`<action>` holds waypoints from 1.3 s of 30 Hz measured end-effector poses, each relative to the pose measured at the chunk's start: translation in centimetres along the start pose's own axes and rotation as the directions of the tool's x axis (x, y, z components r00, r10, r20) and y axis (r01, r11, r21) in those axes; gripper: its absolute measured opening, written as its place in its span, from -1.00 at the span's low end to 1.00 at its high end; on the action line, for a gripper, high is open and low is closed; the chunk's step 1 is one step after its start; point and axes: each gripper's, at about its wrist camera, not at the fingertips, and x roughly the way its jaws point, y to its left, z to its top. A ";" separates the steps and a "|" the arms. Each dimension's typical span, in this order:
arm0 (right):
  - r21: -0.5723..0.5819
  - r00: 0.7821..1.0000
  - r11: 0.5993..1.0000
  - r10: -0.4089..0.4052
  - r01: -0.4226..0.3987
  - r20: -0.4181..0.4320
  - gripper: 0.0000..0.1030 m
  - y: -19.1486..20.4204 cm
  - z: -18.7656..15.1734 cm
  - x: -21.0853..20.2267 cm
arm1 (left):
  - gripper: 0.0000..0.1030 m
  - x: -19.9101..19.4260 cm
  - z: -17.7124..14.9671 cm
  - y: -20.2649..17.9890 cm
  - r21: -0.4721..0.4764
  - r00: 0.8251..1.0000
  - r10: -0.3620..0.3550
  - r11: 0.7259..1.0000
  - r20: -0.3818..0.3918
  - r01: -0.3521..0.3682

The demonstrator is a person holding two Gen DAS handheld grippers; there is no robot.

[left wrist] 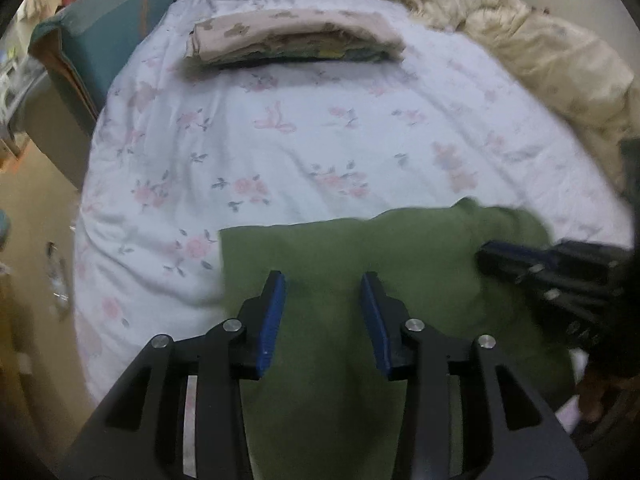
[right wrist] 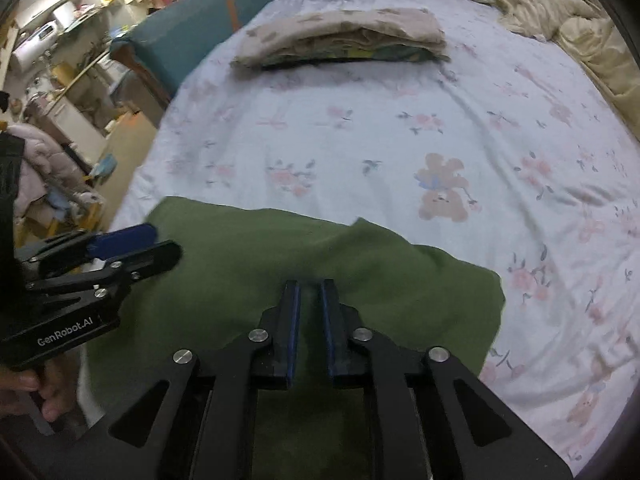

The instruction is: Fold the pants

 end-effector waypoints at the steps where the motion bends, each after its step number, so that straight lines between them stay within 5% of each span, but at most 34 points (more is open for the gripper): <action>1: 0.010 1.000 1.000 -0.013 0.013 -0.008 -0.86 -0.4 0.0 0.6 | -0.28 0.7 -0.1 0.4 -0.020 1.000 -0.008 1.000 -0.019 0.007; 4: 0.037 0.999 0.999 -0.012 0.014 -0.046 -0.86 -1.6 0.0 1.9 | -0.27 2.4 -0.3 0.8 -0.054 0.997 -0.040 0.998 -0.063 0.037; 8: 0.029 0.996 0.999 -0.017 0.019 -0.084 -0.90 -1.8 -1.0 2.3 | -0.22 3.2 -1.1 0.1 0.015 0.998 0.012 1.000 -0.068 -0.011; 13: 0.018 0.996 1.000 -0.012 0.014 -0.088 -0.87 -1.6 -1.1 1.2 | -0.20 1.9 -0.8 1.6 -0.085 0.995 -0.009 0.996 -0.101 0.000; 16: 0.112 0.996 0.991 0.079 -0.073 -0.052 -0.71 -3.5 -0.9 -1.3 | 0.20 -0.4 -1.2 3.8 -0.203 0.995 -0.033 0.979 -0.089 0.015; 17: 0.148 0.995 0.985 0.096 -0.091 -0.026 -0.60 -4.2 -0.9 -2.4 | 0.50 -1.1 -1.5 4.6 -0.244 0.996 -0.045 0.969 -0.076 0.025; 19: 0.244 0.992 0.961 0.124 -0.127 0.028 0.47 -6.1 -1.1 -4.2 | 0.80 -2.0 -2.3 6.6 -0.340 0.998 -0.039 0.940 -0.052 0.019; 20: 0.308 0.990 0.940 0.134 -0.144 0.054 0.59 -7.2 -1.4 -4.8 | 0.83 -1.9 -2.5 7.0 -0.363 0.997 -0.041 0.932 -0.058 0.018; 26: 0.514 0.980 0.846 0.193 -0.140 -0.052 0.61 -10.6 -4.1 -1.5 | 0.84 1.7 -6.0 8.0 -0.511 0.953 -0.228 0.854 -0.197 0.099; 29: 0.564 0.950 0.810 0.283 -0.162 -0.133 0.62 -10.7 -5.9 1.3 | 0.84 2.2 -7.0 7.0 -0.501 0.948 -0.240 0.859 -0.209 0.107; 31: 0.566 0.938 0.802 0.321 -0.193 -0.134 0.55 -10.3 -6.3 1.7 | 0.74 2.1 -6.8 6.0 -0.457 0.946 -0.246 0.880 -0.210 0.127; 32: 0.533 0.937 0.820 0.324 -0.209 -0.130 0.40 -9.6 -6.2 1.5 | 0.38 2.1 -6.7 5.8 -0.455 0.940 -0.272 0.877 -0.206 0.154; 33: 0.499 0.929 0.832 0.347 -0.242 -0.129 -0.10 -8.8 -6.0 1.4 | 0.10 2.3 -6.3 5.7 -0.459 0.925 -0.317 0.867 -0.209 0.193; 36: 0.412 0.940 0.881 0.312 -0.233 -0.135 -0.56 -7.4 -5.3 0.7 | -0.43 2.4 -5.8 5.1 -0.442 0.911 -0.350 0.867 -0.217 0.228; 39: 0.361 0.952 0.903 0.286 -0.231 -0.107 -0.65 -6.6 -4.4 -0.1 | -0.74 1.5 -4.8 4.4 -0.407 0.925 -0.330 0.884 -0.191 0.231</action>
